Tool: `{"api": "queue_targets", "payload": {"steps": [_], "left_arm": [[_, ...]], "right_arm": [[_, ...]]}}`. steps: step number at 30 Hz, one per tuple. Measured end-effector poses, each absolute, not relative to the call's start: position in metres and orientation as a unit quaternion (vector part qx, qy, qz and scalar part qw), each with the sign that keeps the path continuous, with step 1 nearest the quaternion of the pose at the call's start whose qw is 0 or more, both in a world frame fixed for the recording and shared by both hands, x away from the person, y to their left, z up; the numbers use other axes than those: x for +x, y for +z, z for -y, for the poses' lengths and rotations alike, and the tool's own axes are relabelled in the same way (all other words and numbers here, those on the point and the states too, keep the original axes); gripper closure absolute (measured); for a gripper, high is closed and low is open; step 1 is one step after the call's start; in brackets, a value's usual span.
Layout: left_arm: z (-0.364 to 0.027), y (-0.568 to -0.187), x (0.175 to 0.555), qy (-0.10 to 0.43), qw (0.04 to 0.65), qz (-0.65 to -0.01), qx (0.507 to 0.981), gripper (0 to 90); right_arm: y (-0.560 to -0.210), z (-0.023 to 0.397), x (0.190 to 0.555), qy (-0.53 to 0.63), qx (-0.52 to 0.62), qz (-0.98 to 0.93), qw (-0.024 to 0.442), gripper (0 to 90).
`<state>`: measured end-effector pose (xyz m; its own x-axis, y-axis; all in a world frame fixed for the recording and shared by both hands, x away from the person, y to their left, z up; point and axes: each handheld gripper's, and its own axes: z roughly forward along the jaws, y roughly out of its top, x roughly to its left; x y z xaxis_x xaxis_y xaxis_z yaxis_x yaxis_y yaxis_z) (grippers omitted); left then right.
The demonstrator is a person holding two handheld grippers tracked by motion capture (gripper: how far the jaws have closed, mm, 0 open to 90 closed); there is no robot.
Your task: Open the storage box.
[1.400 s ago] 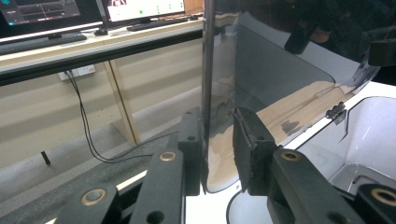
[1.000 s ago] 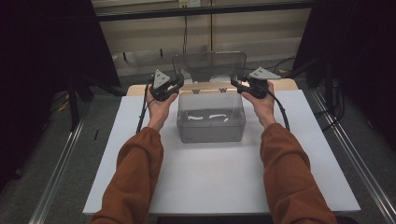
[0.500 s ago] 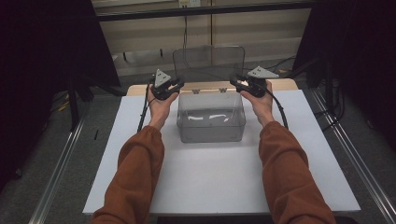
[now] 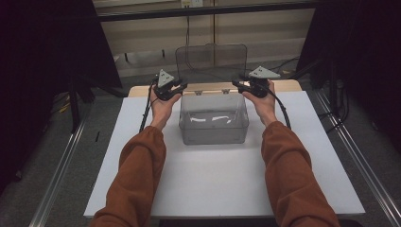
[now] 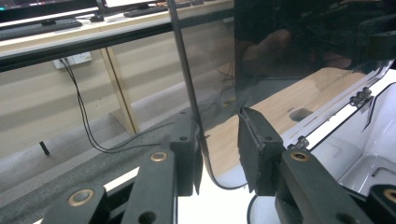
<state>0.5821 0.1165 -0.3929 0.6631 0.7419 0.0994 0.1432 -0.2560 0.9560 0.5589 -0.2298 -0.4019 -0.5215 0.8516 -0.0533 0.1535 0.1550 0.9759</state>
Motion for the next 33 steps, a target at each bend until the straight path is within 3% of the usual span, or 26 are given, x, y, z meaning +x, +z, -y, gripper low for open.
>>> {"api": "queue_targets", "payload": {"steps": [33], "left_arm": [[-0.114,-0.398,0.593,0.249,0.518,-0.333,0.748,63.3]], "right_arm": [[-0.409,0.232,0.571,0.527,0.384,-0.696,0.300,50.4]]}}
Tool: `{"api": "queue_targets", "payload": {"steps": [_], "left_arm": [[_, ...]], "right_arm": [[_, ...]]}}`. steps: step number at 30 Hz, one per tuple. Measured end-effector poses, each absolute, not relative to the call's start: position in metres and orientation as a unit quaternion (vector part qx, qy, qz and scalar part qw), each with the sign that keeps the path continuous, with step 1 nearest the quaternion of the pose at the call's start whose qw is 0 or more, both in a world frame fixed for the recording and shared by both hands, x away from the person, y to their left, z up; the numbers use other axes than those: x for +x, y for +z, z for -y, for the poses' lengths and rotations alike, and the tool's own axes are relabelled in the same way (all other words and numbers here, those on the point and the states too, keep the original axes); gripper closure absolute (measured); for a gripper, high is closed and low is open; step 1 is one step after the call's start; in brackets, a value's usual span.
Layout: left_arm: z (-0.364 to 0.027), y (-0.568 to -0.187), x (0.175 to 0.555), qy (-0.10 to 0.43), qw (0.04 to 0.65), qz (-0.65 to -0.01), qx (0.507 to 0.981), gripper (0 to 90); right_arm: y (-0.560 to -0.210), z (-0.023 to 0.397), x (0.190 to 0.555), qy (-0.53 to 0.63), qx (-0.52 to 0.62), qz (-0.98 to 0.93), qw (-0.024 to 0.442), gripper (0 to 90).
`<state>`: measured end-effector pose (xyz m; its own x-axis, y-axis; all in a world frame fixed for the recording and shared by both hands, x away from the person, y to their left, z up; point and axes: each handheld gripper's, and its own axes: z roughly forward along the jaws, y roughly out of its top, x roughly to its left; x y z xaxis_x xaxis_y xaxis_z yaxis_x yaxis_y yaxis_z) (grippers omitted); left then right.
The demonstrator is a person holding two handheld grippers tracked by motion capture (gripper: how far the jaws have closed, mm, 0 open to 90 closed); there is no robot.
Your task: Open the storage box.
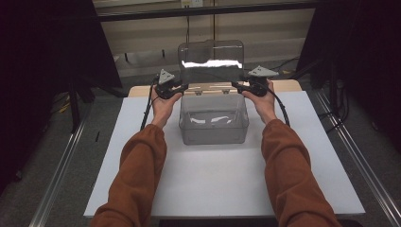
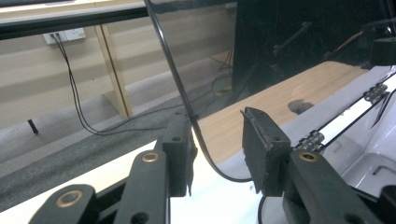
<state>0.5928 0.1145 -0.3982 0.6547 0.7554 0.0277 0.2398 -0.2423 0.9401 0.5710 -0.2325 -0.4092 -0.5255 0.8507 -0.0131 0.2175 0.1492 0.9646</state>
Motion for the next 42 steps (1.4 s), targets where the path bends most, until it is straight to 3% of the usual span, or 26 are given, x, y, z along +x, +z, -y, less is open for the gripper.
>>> {"api": "queue_targets", "payload": {"steps": [10,21,42], "left_arm": [[-0.110,-0.397,0.596,0.223,0.504,-0.359,0.753,57.5],[-0.113,-0.399,0.599,0.204,0.507,-0.367,0.753,57.3],[-0.110,-0.399,0.603,0.176,0.499,-0.388,0.754,49.6]], "right_arm": [[-0.409,0.233,0.574,0.527,0.401,-0.695,0.280,49.5],[-0.410,0.234,0.577,0.528,0.424,-0.689,0.258,50.0],[-0.412,0.228,0.581,0.518,0.451,-0.687,0.237,41.9]]}}
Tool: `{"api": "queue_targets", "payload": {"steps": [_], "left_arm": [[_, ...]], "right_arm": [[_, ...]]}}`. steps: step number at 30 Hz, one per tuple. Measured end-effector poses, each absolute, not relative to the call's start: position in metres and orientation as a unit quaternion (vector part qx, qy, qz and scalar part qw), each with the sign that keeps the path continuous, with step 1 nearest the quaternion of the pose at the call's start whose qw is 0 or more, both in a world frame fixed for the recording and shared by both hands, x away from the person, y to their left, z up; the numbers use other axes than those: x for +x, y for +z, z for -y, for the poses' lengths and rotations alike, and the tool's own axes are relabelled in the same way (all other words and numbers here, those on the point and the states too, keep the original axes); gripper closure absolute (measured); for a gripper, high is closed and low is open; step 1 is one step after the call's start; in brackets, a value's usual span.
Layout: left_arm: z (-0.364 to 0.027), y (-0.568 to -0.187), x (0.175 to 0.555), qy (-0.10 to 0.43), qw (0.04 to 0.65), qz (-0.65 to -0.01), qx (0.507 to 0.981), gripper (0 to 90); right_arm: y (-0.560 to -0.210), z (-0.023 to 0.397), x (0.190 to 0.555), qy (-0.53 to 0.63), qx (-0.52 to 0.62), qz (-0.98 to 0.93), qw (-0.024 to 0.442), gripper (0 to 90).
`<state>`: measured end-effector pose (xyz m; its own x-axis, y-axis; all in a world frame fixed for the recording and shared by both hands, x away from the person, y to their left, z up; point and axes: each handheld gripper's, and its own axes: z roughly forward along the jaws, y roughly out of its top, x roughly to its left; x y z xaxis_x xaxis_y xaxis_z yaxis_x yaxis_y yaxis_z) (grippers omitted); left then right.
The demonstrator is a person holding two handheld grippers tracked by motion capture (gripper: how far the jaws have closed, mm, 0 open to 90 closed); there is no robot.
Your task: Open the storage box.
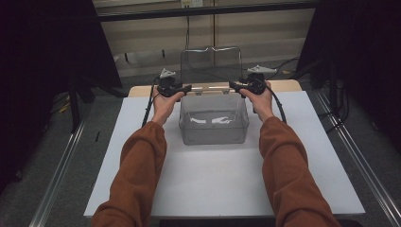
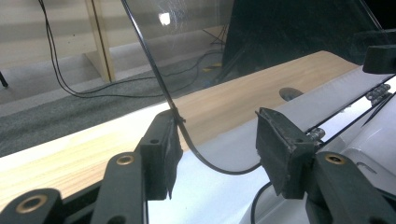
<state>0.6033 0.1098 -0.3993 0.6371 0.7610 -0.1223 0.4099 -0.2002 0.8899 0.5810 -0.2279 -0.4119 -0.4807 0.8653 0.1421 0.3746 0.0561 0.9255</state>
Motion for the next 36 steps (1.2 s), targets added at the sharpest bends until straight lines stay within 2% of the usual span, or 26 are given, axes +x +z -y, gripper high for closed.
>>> {"api": "queue_targets", "payload": {"steps": [26,36], "left_arm": [[-0.1091,-0.3978,0.6072,0.156,0.486,-0.408,0.757,46.9],[-0.1084,-0.3987,0.6075,0.152,0.485,-0.416,0.754,45.4]], "right_arm": [[-0.4156,0.2231,0.5847,0.514,0.480,-0.683,0.194,32.5],[-0.4142,0.2204,0.5856,0.506,0.488,-0.685,0.191,30.3]]}}
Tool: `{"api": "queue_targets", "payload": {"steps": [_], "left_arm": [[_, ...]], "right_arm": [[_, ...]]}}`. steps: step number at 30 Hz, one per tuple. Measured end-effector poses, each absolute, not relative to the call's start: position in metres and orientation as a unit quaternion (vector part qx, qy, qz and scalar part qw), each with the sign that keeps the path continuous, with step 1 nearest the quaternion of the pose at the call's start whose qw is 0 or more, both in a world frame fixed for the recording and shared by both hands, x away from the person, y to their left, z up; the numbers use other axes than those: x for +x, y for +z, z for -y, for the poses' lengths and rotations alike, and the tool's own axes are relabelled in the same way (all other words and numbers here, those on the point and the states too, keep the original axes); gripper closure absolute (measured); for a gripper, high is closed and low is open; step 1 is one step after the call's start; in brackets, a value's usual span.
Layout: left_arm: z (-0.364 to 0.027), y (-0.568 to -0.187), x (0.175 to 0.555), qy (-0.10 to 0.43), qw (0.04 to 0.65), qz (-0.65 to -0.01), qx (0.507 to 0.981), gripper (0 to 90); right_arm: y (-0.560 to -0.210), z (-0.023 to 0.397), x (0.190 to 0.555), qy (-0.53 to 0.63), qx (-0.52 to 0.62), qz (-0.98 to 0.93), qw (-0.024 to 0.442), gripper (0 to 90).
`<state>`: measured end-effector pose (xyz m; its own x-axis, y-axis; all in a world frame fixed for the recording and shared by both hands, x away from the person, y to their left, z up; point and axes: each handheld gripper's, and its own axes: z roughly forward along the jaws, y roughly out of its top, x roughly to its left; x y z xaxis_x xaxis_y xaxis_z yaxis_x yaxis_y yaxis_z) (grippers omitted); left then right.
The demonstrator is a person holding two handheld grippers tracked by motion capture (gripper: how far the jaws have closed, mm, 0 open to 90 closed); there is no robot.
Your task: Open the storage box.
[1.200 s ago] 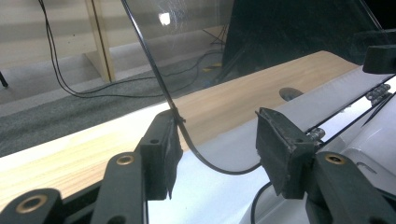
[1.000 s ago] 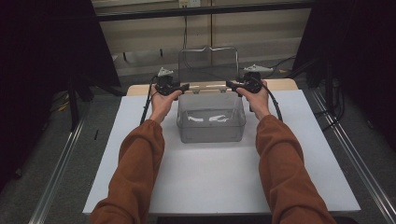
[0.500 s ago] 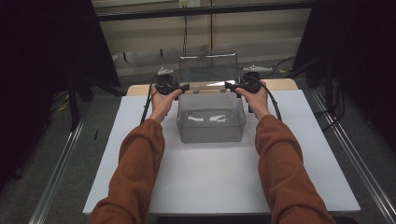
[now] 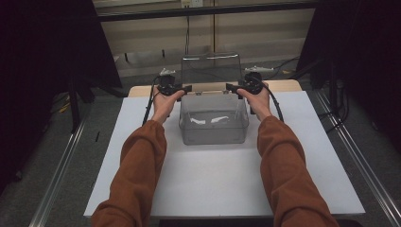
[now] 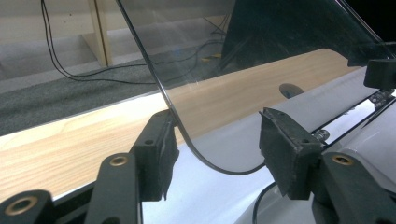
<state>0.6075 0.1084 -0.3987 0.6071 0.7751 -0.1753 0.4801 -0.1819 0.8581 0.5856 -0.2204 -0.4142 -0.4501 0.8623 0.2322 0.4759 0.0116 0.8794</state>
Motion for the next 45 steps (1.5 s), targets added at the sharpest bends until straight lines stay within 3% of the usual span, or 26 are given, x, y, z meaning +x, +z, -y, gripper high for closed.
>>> {"api": "queue_targets", "payload": {"steps": [13,17,21,33,36,38,45], "left_arm": [[-0.1075,-0.3982,0.6074,0.158,0.480,-0.413,0.758,40.8],[-0.1090,-0.3992,0.6080,0.151,0.483,-0.412,0.758,40.8],[-0.1092,-0.4013,0.6087,0.147,0.488,-0.420,0.751,40.8],[-0.1086,-0.4034,0.6086,0.145,0.492,-0.425,0.746,38.6],[-0.1075,-0.4040,0.6085,0.142,0.491,-0.423,0.748,38.4],[-0.1047,-0.4045,0.6076,0.142,0.497,-0.420,0.746,38.0],[-0.1054,-0.4071,0.6074,0.144,0.497,-0.428,0.741,31.8]], "right_arm": [[-0.4165,0.2188,0.5869,0.499,0.505,-0.677,0.195,25.9],[-0.4213,0.2221,0.5890,0.511,0.530,-0.656,0.166,24.7],[-0.4210,0.2209,0.5893,0.508,0.533,-0.655,0.167,24.7],[-0.4211,0.2176,0.5888,0.500,0.539,-0.652,0.183,23.4],[-0.4199,0.2168,0.5882,0.490,0.534,-0.657,0.207,21.4],[-0.4186,0.2154,0.5876,0.495,0.525,-0.662,0.203,28.2],[-0.4155,0.2135,0.5848,0.485,0.514,-0.667,0.237,18.5]]}}
